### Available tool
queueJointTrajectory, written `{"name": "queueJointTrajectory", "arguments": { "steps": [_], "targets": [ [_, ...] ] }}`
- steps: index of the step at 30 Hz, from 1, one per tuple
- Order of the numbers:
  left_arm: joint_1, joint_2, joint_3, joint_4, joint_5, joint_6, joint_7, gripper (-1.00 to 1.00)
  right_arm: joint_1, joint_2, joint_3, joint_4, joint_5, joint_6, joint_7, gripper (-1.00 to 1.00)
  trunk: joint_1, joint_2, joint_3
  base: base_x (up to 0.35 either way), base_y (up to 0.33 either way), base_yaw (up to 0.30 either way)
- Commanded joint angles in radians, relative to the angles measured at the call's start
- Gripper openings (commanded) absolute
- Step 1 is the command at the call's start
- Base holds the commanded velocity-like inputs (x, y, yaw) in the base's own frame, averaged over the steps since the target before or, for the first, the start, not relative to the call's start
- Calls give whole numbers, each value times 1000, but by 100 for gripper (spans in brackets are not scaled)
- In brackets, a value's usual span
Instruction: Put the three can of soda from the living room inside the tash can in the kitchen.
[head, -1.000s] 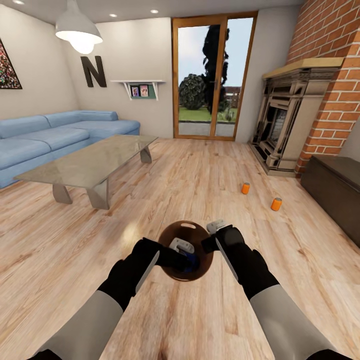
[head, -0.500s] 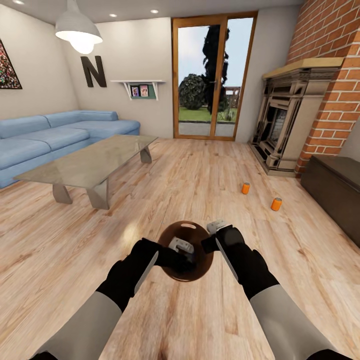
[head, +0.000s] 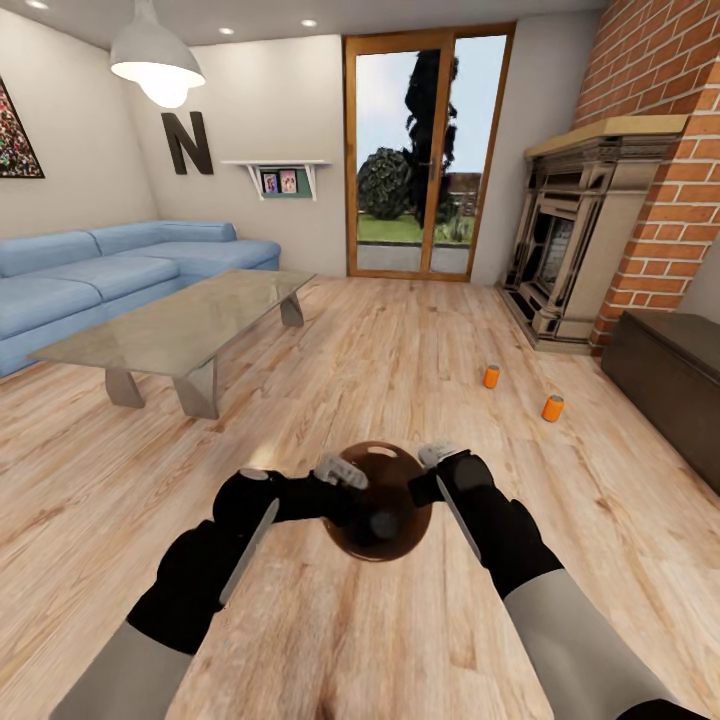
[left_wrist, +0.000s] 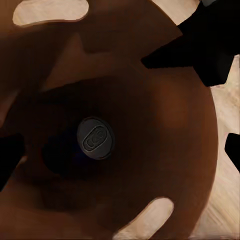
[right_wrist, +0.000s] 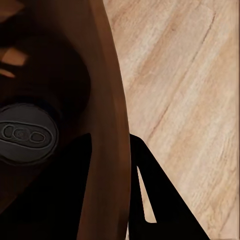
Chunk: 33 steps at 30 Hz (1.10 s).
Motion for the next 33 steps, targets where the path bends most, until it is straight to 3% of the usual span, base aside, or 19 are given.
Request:
{"name": "queueJointTrajectory", "arguments": {
  "steps": [1,3,4,5,6,9,10,11,13,14,15,18,19,23,25,28,32,33],
  "targets": [
    [7,16,2,-14,1,1,-9,100,0,-1,-1,0,-16,1,4,-100,0,0,0,0,0,0],
    [26,81,42,-45,1,-2,-34,100,0,-16,-4,-1,-18,1,9,-100,0,0,0,0,0,0],
    [37,119,120,-55,2,-6,-45,100,1,-40,-6,-2,-23,1,13,-100,0,0,0,0,0,0],
    [49,134,187,-58,3,-11,-49,100,1,-59,-12,-2,-25,1,15,-100,0,0,0,0,0,0],
    [65,144,260,-59,3,-22,-52,100,1,-79,-27,-2,-26,1,17,-100,0,0,0,0,0,0],
    [92,152,357,-59,3,-61,-55,100,1,-108,-65,-2,-27,1,32,-100,0,0,0,0,0,0],
    [111,155,404,-59,3,-95,-55,100,2,-131,-93,-2,-27,1,53,-100,0,0,0,0,0,0],
    [120,156,421,-58,2,-111,-55,100,2,-145,-106,-3,-27,1,67,-100,0,0,0,0,0,0],
    [144,159,462,-55,-3,-163,-52,100,3,-219,-140,-7,-26,1,139,-100,0,0,0,0,0,0],
    [150,159,468,-55,-5,-174,-50,100,4,-240,-145,-8,-26,1,159,-100,0,0,0,0,0,0],
    [187,160,482,-37,-8,-229,-43,100,5,-318,-173,-10,-25,1,237,-100,0,0,0,0,0,0],
    [215,161,487,-7,-10,-288,-34,100,7,-356,-221,-14,-26,1,281,-100,0,0,0,0,0,0],
    [228,160,489,16,-10,-325,-26,100,8,-370,-260,-18,-25,1,299,-100,0,0,0,0,0,0],
    [254,160,490,71,-11,-397,-10,100,34,-387,-332,-26,-25,-22,321,-100,0,0,0,0,0,0],
    [285,159,491,114,-12,-476,9,100,107,-393,-365,-31,-24,-121,327,-100,0,0,0,0,0,0],
    [297,159,491,149,-12,-521,33,100,149,-395,-415,-33,-25,-223,328,-100,0,0,0,0,0,0],
    [303,159,491,201,-11,-549,51,100,177,-395,-458,-40,-25,-279,331,-100,0,0,0,0,0,0],
    [305,159,491,235,-12,-570,56,100,240,-393,-475,-41,-25,-316,332,-100,0,0,0,0,0,0]
  ]
}}
